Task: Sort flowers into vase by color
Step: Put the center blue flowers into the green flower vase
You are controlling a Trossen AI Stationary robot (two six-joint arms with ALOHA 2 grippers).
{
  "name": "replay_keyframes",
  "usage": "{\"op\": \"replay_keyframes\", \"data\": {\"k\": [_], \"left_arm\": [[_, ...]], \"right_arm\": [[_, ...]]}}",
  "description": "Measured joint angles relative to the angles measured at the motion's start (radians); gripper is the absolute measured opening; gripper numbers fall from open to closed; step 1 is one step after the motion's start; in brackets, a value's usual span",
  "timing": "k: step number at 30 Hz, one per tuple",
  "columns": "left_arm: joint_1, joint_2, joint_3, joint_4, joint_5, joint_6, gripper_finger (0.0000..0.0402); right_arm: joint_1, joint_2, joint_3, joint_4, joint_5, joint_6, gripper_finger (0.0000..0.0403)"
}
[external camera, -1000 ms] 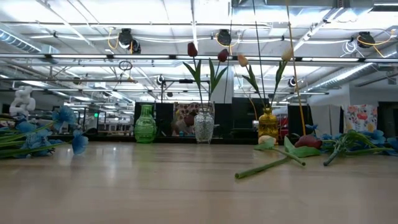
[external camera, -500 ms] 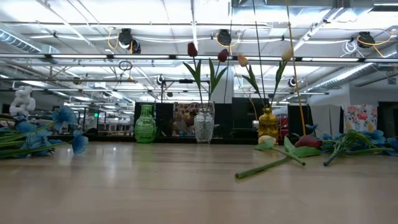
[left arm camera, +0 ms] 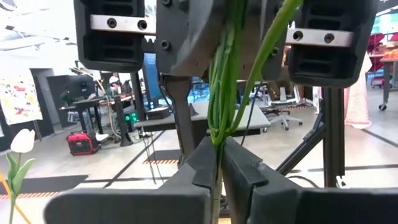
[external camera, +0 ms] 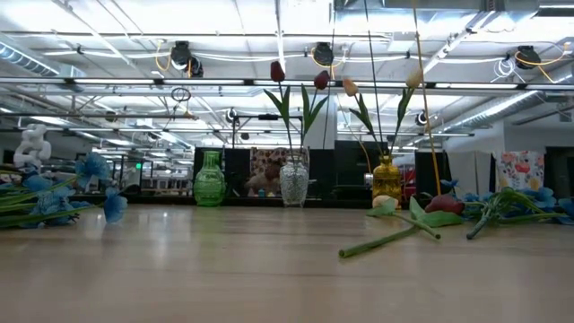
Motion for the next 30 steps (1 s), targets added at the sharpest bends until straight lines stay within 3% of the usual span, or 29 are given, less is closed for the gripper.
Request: {"op": "replay_keyframes", "data": {"k": [8, 17, 22, 27, 30], "left_arm": [[0.001, -0.019, 0.0, -0.065, -0.001, -0.007, 0.0015], [-0.002, -0.109, 0.0, -0.246, -0.005, -0.039, 0.001], [-0.002, -0.18, 0.0, -0.373, -0.061, -0.055, 0.0009], [0.013, -0.291, 0.0, -0.409, -0.085, 0.028, 0.0008], [0.053, -0.374, 0.0, -0.463, -0.103, 0.068, 0.0008]], "right_arm": [[0.005, -0.007, 0.0, -0.043, 0.039, 0.038, 0.0148], [0.06, -0.095, 0.0, -0.197, 0.165, 0.039, 0.0272], [0.086, -0.164, 0.0, -0.331, 0.165, 0.116, 0.0294], [0.103, -0.191, -0.011, -0.573, 0.167, 0.312, 0.0289], [0.12, -0.189, -0.066, -0.608, 0.167, 0.387, 0.0283]]}}
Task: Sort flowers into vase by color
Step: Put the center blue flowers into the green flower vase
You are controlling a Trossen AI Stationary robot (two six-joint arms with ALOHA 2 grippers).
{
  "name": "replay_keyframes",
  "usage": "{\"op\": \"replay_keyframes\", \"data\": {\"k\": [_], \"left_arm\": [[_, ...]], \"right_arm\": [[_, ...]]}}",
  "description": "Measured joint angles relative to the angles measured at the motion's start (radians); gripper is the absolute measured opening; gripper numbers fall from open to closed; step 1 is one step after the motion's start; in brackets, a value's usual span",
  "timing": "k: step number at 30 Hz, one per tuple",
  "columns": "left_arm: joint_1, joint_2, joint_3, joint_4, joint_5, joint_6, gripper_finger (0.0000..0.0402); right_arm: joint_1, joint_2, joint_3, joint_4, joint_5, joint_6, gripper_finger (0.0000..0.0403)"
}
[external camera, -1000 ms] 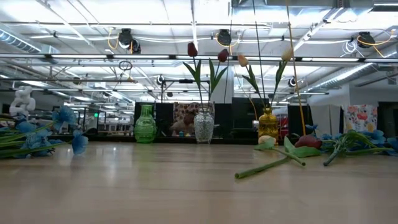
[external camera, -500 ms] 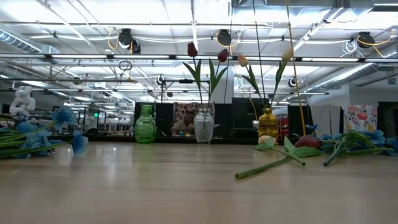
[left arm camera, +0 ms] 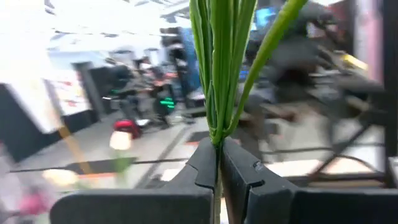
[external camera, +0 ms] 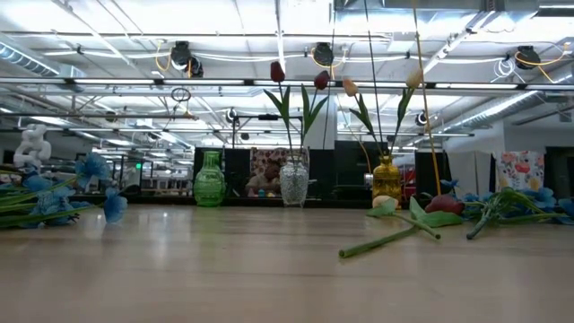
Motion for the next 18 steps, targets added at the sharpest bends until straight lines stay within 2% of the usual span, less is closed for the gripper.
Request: {"op": "replay_keyframes", "data": {"k": [4, 10, 18], "left_arm": [[0.111, -0.124, 0.0, -0.086, -0.017, 0.001, 0.0008], [0.372, -0.265, -0.08, -0.117, 0.072, -0.028, 0.0007], [0.758, -0.32, -0.227, -0.117, 0.345, -0.183, 0.0007]], "right_arm": [[0.009, 0.0, -0.104, 0.064, -0.003, 0.009, 0.0273], [0.005, 0.002, -0.246, 0.181, 0.0, -0.019, 0.0258], [-0.035, 0.002, -0.26, 0.237, 0.001, -0.12, 0.0239]]}}
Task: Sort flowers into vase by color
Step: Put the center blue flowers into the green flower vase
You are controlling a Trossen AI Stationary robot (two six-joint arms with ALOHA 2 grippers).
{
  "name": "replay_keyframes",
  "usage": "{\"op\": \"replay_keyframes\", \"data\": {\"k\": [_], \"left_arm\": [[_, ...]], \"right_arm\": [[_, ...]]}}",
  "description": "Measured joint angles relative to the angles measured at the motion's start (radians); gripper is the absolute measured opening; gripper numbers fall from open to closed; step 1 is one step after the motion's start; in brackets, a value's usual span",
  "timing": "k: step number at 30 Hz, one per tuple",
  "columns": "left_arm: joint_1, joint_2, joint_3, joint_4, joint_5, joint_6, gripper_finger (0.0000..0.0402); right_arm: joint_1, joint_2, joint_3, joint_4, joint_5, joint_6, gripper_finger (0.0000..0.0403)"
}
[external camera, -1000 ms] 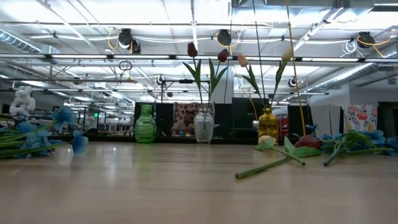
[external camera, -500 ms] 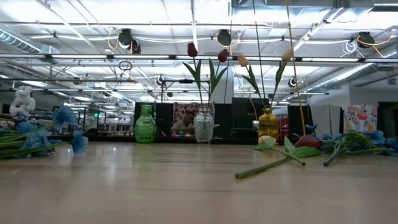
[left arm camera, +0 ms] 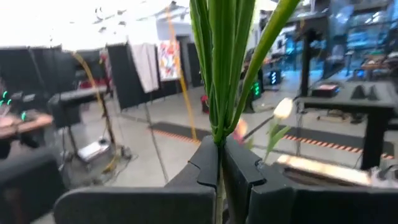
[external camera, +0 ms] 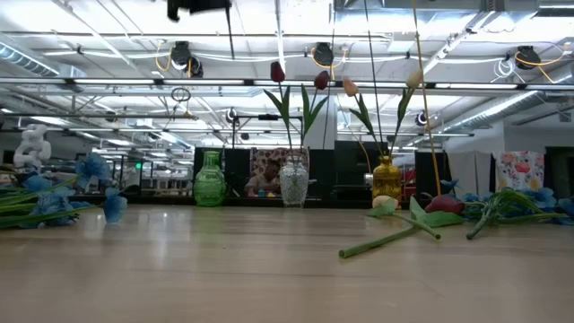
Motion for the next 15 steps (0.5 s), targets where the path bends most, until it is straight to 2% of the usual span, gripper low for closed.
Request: {"op": "replay_keyframes", "data": {"k": [3, 6, 15], "left_arm": [[0.105, 0.0, -0.055, 0.021, 0.079, -0.036, 0.0007], [0.186, 0.0, -0.104, 0.03, 0.108, -0.045, 0.0008], [0.426, 0.043, -0.244, 0.235, 0.26, -0.11, 0.0015]], "right_arm": [[-0.017, 0.0, 0.0, 0.001, 0.0, -0.022, 0.0232], [-0.033, 0.0, 0.0, -0.007, 0.0, -0.029, 0.0224], [-0.069, 0.024, 0.0, -0.006, -0.001, -0.048, 0.021]]}}
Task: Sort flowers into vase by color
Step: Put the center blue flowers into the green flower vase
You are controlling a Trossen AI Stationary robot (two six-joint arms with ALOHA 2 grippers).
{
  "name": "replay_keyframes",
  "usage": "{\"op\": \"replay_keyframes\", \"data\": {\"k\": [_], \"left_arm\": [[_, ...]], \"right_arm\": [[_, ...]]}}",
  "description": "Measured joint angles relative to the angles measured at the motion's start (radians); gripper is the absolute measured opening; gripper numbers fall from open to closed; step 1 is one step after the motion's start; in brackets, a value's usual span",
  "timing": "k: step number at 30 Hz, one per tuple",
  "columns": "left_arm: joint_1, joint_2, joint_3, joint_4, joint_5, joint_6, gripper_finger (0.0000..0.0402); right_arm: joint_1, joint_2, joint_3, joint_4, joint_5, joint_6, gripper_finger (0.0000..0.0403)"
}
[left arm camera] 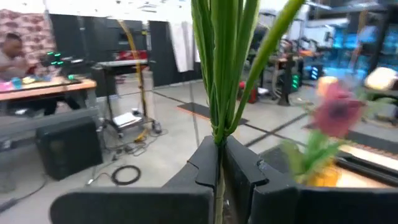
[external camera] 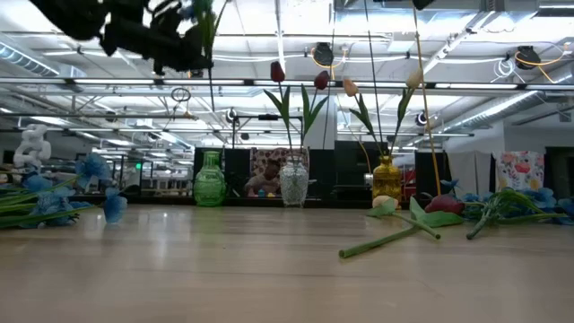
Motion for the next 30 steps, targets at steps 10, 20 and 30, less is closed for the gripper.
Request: {"op": "replay_keyframes", "data": {"k": [10, 20, 30], "left_arm": [[0.085, 0.178, -0.042, 0.104, 0.086, -0.044, 0.0017], [0.091, 0.275, -0.042, 0.146, 0.01, -0.048, 0.0017], [0.091, 0.315, -0.042, 0.144, -0.026, -0.082, 0.0018]], "right_arm": [[-0.043, 0.063, 0.0, 0.005, -0.002, 0.003, 0.021], [-0.057, 0.064, 0.0, -0.001, -0.001, 0.016, 0.021], [-0.053, 0.064, 0.0, -0.017, -0.004, 0.046, 0.021]]}}
